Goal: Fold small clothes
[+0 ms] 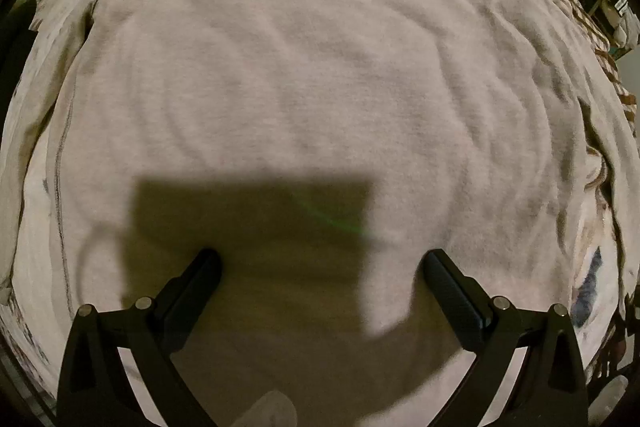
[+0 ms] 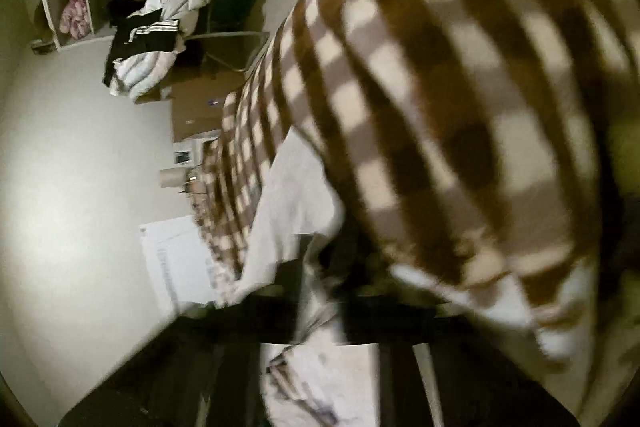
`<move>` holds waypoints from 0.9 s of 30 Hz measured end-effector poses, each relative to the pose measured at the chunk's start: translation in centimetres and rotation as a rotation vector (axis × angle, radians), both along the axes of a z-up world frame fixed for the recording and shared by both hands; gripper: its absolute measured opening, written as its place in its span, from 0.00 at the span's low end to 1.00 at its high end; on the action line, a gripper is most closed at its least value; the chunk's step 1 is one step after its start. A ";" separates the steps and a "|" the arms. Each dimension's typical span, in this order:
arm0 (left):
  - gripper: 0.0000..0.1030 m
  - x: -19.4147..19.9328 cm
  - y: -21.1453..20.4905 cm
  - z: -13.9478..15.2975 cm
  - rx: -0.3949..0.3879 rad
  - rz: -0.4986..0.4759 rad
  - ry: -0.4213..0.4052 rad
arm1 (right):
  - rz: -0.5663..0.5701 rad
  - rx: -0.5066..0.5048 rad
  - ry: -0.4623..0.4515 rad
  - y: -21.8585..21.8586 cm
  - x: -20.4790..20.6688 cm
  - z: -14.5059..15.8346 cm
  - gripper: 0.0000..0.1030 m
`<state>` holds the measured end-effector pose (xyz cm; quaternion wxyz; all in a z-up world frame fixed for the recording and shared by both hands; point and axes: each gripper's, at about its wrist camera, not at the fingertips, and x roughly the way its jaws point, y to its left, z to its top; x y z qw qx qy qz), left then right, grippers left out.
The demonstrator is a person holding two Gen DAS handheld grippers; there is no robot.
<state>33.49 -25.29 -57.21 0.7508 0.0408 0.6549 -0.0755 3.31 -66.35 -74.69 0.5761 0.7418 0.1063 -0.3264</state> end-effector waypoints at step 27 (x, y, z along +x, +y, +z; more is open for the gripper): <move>1.00 1.4 20.5 7.6 -0.024 0.335 -0.111 | 1.318 -0.613 0.184 28.0 40.6 13.3 0.03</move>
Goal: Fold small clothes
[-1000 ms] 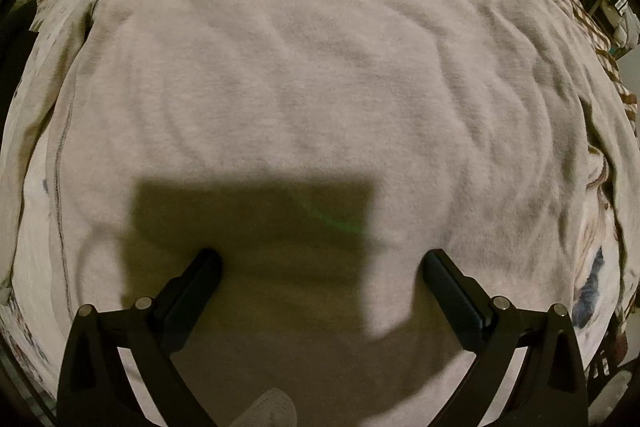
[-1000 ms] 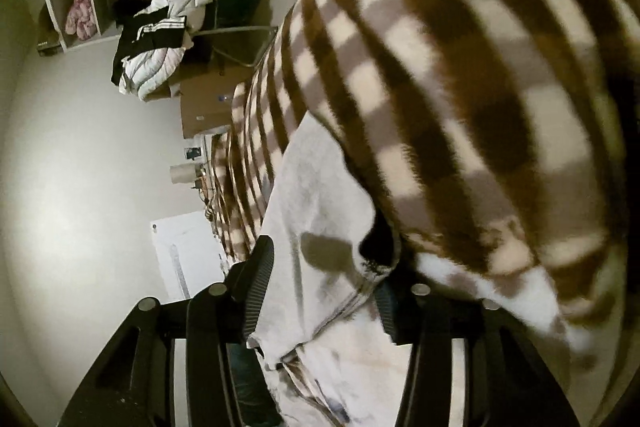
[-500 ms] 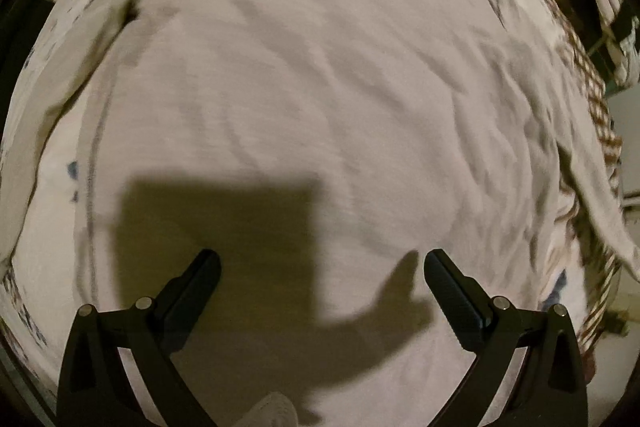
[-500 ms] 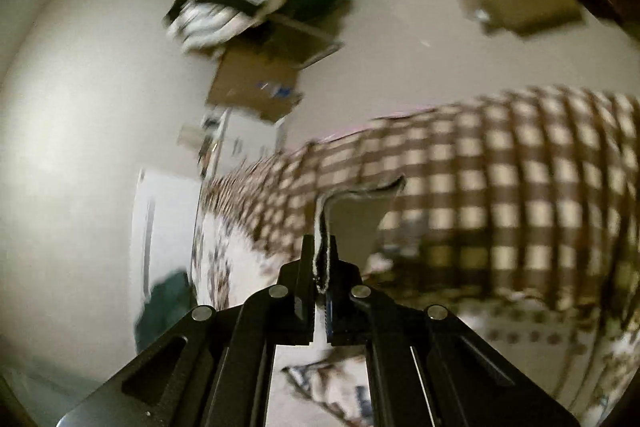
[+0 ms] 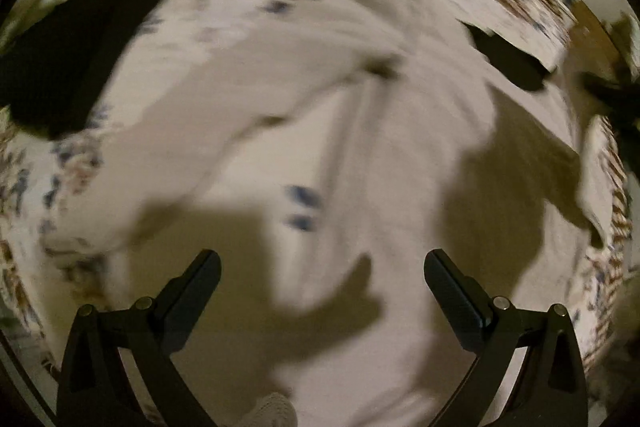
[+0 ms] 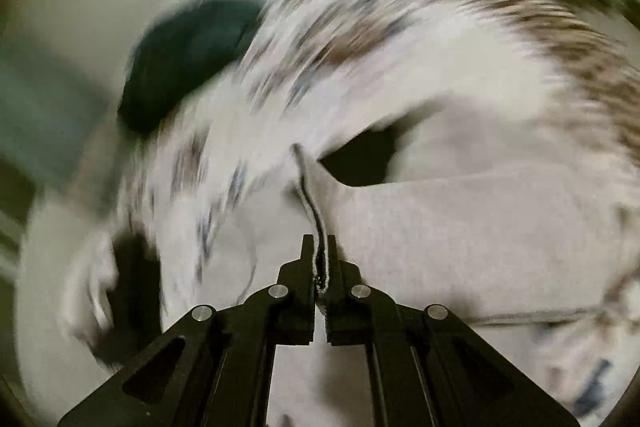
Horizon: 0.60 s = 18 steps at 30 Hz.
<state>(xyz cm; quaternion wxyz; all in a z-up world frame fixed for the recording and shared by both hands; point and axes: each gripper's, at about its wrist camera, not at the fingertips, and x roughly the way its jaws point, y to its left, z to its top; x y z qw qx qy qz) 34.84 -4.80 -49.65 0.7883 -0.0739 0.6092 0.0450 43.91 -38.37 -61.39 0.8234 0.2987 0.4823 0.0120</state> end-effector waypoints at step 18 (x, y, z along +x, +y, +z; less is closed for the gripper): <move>1.00 -1.8 8.0 -0.3 -0.027 0.188 0.001 | 0.231 0.152 0.262 9.4 2.1 -6.4 0.66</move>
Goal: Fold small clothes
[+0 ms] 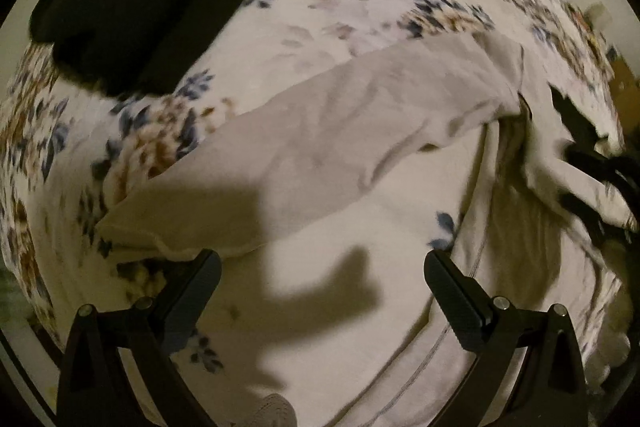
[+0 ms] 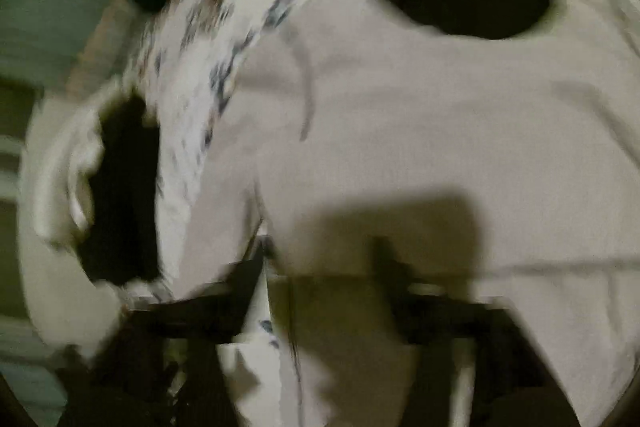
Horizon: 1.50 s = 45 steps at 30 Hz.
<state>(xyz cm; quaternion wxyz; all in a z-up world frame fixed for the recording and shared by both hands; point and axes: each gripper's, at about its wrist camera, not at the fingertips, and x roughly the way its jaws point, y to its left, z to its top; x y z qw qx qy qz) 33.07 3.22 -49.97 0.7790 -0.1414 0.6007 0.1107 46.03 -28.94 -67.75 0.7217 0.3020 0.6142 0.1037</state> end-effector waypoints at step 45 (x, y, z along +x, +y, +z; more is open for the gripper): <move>0.86 -12.1 15.7 -6.7 -0.600 1.031 -0.116 | -0.089 -0.147 0.084 -4.3 -8.2 -0.2 0.75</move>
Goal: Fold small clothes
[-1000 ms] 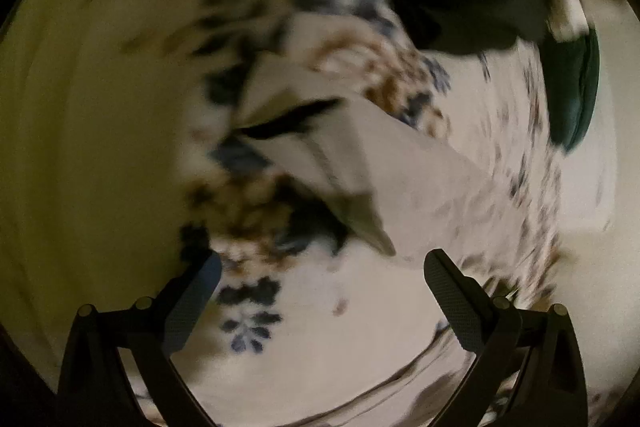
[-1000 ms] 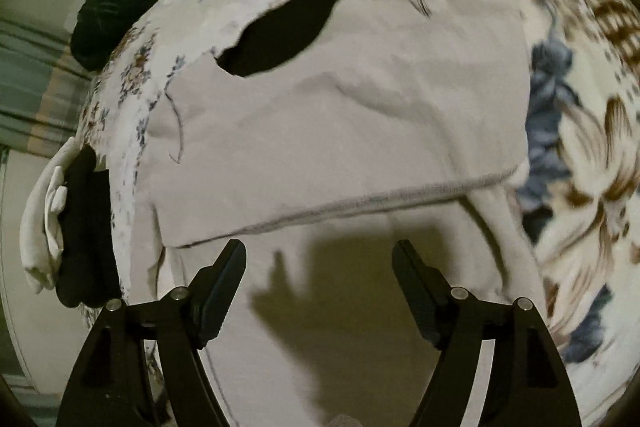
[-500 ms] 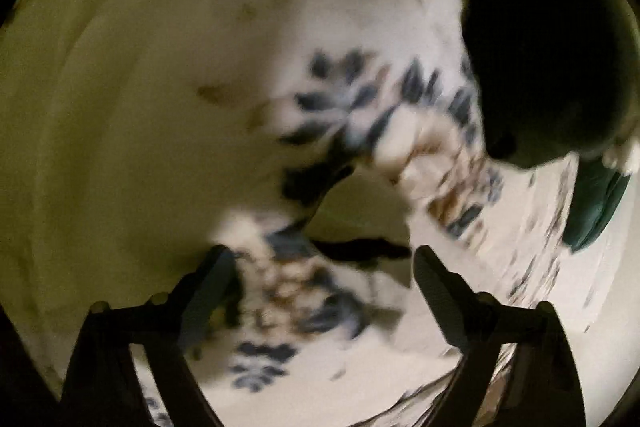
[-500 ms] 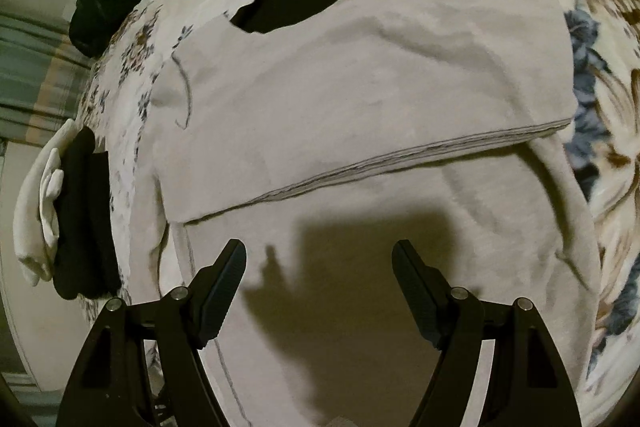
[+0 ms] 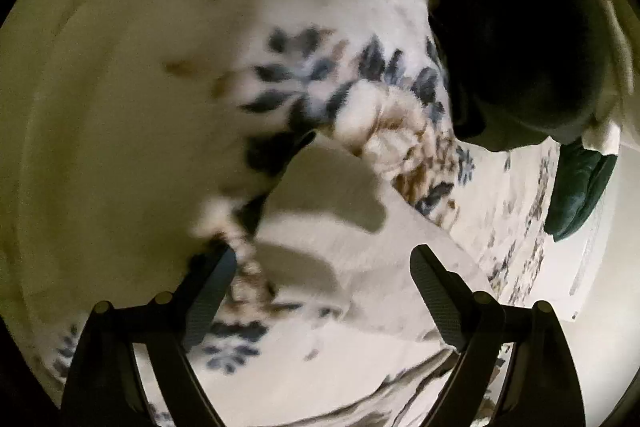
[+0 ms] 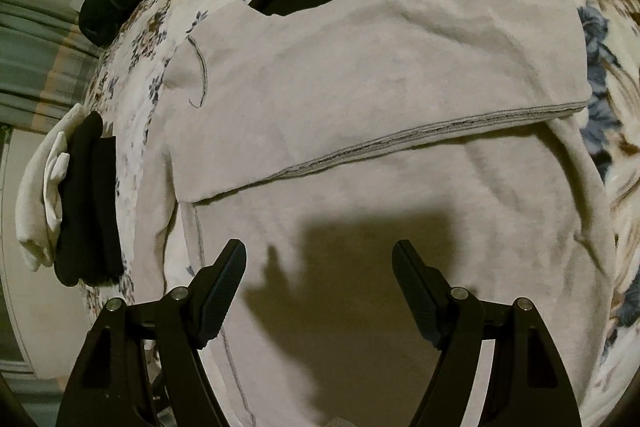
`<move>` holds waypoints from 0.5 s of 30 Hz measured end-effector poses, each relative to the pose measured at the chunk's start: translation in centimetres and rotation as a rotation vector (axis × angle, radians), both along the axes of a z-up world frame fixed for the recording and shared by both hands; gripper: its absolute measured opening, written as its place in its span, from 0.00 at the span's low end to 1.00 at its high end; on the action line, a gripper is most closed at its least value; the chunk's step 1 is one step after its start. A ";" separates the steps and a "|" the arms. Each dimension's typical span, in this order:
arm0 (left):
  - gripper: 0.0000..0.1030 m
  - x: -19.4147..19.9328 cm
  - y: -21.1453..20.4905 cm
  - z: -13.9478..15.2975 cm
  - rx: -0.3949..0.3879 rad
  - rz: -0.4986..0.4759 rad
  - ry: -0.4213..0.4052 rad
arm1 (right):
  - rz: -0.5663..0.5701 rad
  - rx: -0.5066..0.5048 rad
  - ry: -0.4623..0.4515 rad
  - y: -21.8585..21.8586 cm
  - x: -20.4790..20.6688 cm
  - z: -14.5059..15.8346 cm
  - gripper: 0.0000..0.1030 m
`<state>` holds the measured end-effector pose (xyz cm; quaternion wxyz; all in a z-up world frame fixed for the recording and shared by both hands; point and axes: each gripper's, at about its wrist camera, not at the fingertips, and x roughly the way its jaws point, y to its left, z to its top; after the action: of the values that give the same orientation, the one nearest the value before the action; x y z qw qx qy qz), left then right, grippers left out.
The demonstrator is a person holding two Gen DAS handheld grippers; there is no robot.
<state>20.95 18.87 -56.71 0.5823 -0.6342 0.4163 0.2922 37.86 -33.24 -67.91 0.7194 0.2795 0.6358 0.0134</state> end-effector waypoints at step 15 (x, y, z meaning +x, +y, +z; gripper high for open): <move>0.05 8.2 -3.1 9.2 0.477 -0.252 -0.164 | -0.088 0.002 -0.025 -3.7 -1.4 0.2 0.75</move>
<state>29.20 15.76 -47.52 0.7785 -0.4440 0.3631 0.2549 36.43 -36.91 -67.69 0.7267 0.3078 0.6140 -0.0141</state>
